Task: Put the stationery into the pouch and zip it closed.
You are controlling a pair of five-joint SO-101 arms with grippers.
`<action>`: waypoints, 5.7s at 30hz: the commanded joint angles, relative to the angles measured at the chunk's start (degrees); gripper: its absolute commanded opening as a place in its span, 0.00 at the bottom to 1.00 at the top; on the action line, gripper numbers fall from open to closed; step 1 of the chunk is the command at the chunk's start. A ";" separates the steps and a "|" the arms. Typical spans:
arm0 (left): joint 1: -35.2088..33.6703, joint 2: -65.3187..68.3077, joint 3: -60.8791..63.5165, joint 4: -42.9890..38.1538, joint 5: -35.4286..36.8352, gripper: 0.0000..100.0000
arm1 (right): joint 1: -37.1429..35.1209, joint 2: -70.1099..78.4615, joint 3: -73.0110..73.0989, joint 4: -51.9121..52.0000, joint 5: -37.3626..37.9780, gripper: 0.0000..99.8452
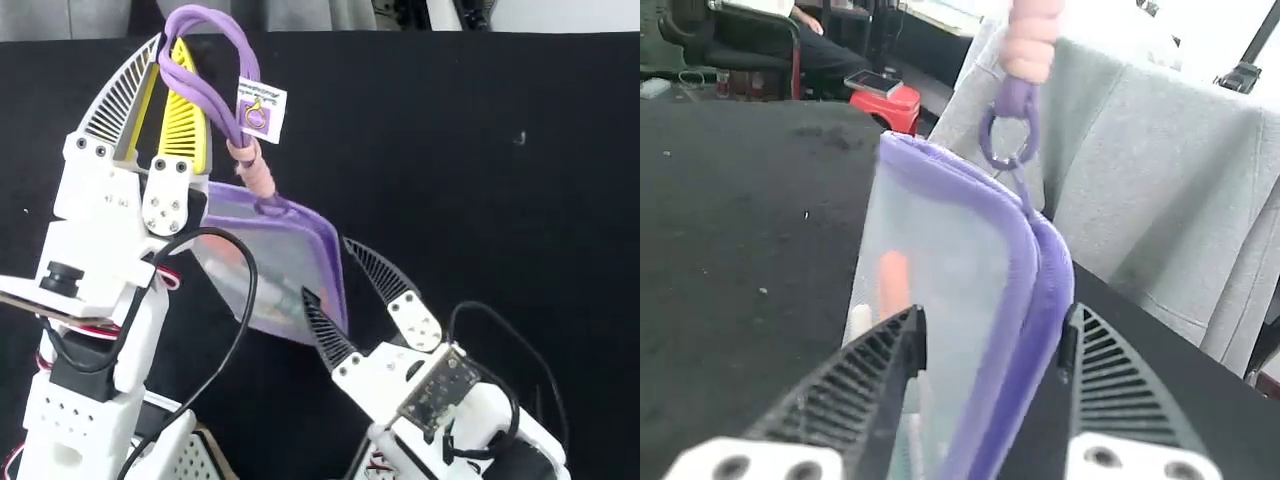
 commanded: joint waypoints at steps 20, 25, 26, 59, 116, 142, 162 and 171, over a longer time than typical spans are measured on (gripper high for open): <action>-0.84 -0.79 -1.19 -0.53 -0.44 0.03 | 0.44 -3.47 7.34 -10.55 0.00 0.01; -7.43 -0.88 -0.40 -0.53 -2.29 0.03 | 6.77 -3.47 7.16 -5.80 0.00 0.01; -9.45 -0.88 -0.40 -0.53 -1.93 0.03 | 7.74 -3.47 7.08 -5.19 0.00 0.01; -48.40 -0.79 -1.27 1.76 -1.67 0.03 | 9.58 4.88 3.12 0.35 2.20 0.01; 11.65 -0.09 -4.18 1.14 -16.97 0.03 | 14.51 4.09 31.34 -52.13 3.60 0.25; 2.42 -0.88 -3.91 2.55 -16.88 0.03 | 6.24 23.34 -35.12 25.58 32.18 0.25; 2.95 -0.88 -2.15 2.64 -16.88 0.03 | 15.82 58.59 -46.37 26.46 53.27 0.25; 2.51 -0.88 -0.22 2.29 -16.88 0.03 | 16.62 65.98 -44.18 23.03 55.82 0.13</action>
